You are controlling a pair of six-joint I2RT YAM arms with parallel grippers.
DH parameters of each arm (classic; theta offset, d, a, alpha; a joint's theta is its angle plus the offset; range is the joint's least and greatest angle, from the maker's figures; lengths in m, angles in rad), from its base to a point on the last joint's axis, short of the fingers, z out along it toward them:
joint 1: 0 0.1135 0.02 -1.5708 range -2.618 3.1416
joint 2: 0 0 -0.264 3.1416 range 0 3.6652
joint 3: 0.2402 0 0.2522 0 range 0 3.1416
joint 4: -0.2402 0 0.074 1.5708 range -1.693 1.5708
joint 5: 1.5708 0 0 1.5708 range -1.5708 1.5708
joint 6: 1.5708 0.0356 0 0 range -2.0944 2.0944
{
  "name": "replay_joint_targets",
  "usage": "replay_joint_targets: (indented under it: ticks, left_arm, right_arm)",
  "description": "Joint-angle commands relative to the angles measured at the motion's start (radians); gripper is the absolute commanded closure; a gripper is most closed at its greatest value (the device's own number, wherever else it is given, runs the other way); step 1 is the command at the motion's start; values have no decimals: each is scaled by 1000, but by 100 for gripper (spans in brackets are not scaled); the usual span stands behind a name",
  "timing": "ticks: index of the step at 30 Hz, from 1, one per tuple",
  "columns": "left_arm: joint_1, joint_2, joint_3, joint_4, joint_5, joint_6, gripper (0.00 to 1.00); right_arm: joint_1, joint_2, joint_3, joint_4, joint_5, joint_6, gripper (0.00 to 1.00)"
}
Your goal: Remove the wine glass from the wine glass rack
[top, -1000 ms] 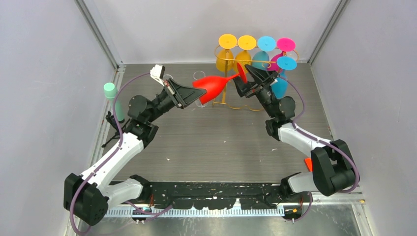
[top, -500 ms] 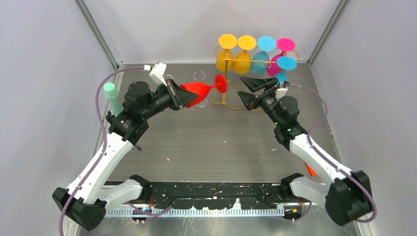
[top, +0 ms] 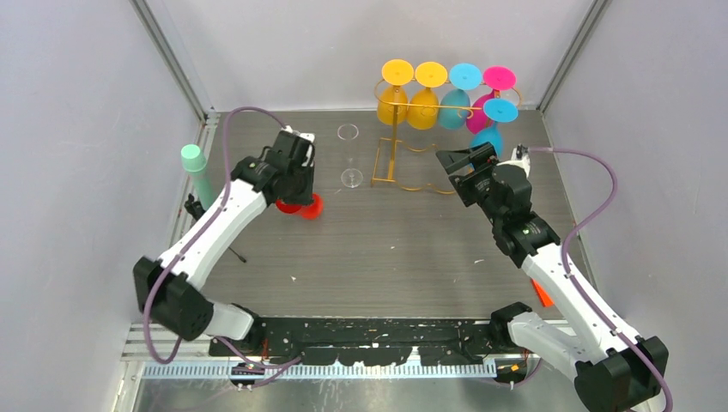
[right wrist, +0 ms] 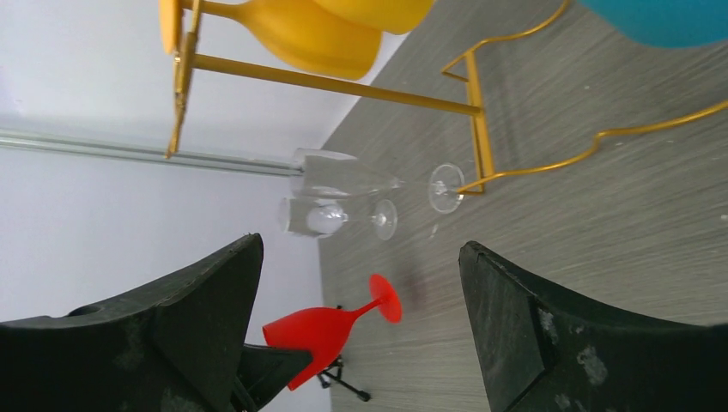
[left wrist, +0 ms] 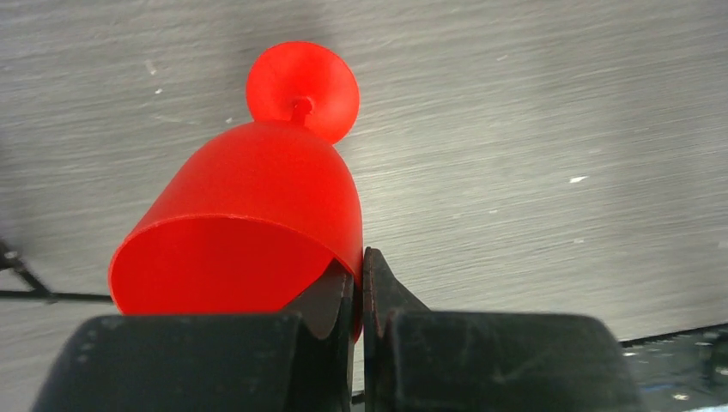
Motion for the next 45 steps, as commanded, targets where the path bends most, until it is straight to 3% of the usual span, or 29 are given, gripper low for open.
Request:
replay_joint_targets:
  ticks: [1,14,19,23,27,33,36,45]
  left_arm:
    - [3,113,97,-162,-127,105,100]
    - [68,369,280,-202,-100,168,100]
    - [102,415,317,-217,-89,173,84]
    - [104,432,360,-233,-79,175,60]
    - [104,356,366,-169,-90,185,41]
    - [104,222,377,-82,-91,197,23]
    - [104,150,354,-23,-22,193,1]
    - [104,-89,164,201,191,156,0]
  right_arm:
    - [-1,-31,44,-47,75,-77,11]
    - [-4,-62,50,-72,82,-104,11]
    - [-5,-81,63,-91,111,-136,11]
    - [-7,-90,81,-111,127,-163,11]
    - [-8,-89,115,-147,141,-214,11]
    - [-15,-83,183,-197,162,-325,8]
    - [-24,-77,243,-232,168,-383,7]
    - [-60,-2,504,-435,290,-542,4]
